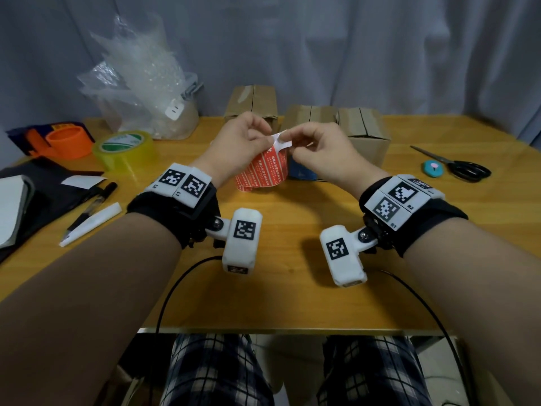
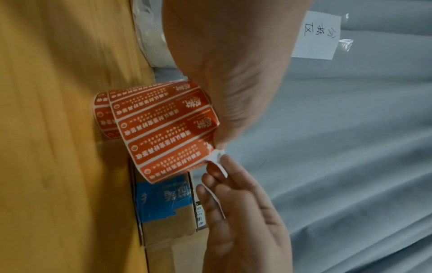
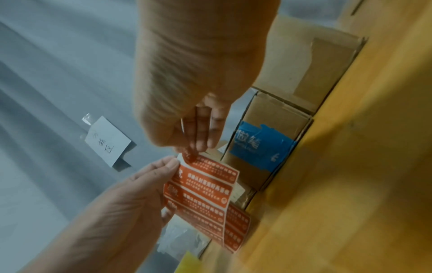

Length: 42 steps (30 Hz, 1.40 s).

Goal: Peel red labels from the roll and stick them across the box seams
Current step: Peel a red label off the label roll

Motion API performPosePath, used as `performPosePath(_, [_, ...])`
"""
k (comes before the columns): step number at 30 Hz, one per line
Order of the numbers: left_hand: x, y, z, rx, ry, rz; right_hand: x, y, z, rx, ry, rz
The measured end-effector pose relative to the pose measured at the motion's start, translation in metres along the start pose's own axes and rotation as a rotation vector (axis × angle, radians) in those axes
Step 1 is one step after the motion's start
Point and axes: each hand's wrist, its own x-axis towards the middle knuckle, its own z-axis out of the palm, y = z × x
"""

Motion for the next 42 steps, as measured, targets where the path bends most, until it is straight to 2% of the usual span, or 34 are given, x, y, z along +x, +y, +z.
performPosePath(3, [0.002,0.003,-0.003,-0.009,-0.052,-0.001,0.005,0.001,-0.003,-0.26,0.037,-0.124])
performPosePath(5, [0.003,0.006,-0.005,-0.009,-0.065,0.001,0.008,0.002,-0.003,-0.342,0.101,-0.158])
performPosePath(9, [0.011,0.006,-0.012,-0.004,0.029,0.0,0.011,-0.002,-0.006,-0.382,0.156,-0.209])
performPosePath(15, [0.019,-0.005,-0.019,0.007,0.129,-0.018,0.006,-0.007,-0.019,-0.342,0.196,-0.188])
performPosePath(19, [0.018,-0.013,-0.017,0.018,0.152,-0.012,0.001,-0.012,-0.026,-0.217,0.202,-0.167])
performPosePath(22, [0.014,-0.015,-0.015,0.052,0.107,-0.017,0.0,-0.016,-0.032,-0.091,0.281,-0.156])
performPosePath(25, [0.009,-0.011,-0.013,0.119,0.03,0.025,0.0,-0.019,-0.037,-0.027,0.361,-0.119])
performPosePath(29, [0.008,-0.005,-0.021,0.247,0.141,0.101,0.002,-0.017,-0.036,0.035,0.407,-0.034])
performPosePath(31, [0.011,-0.008,-0.028,0.369,0.164,0.09,0.004,-0.015,-0.035,0.065,0.422,-0.006])
performPosePath(34, [0.015,-0.012,-0.031,0.496,0.03,-0.005,0.009,-0.014,-0.031,0.128,0.431,0.041])
performPosePath(39, [0.023,-0.013,-0.02,0.553,-0.234,-0.105,0.021,-0.014,-0.023,0.199,0.406,0.145])
performPosePath(42, [0.029,-0.014,-0.012,0.653,-0.257,-0.103,0.027,-0.011,-0.019,0.246,0.389,0.205])
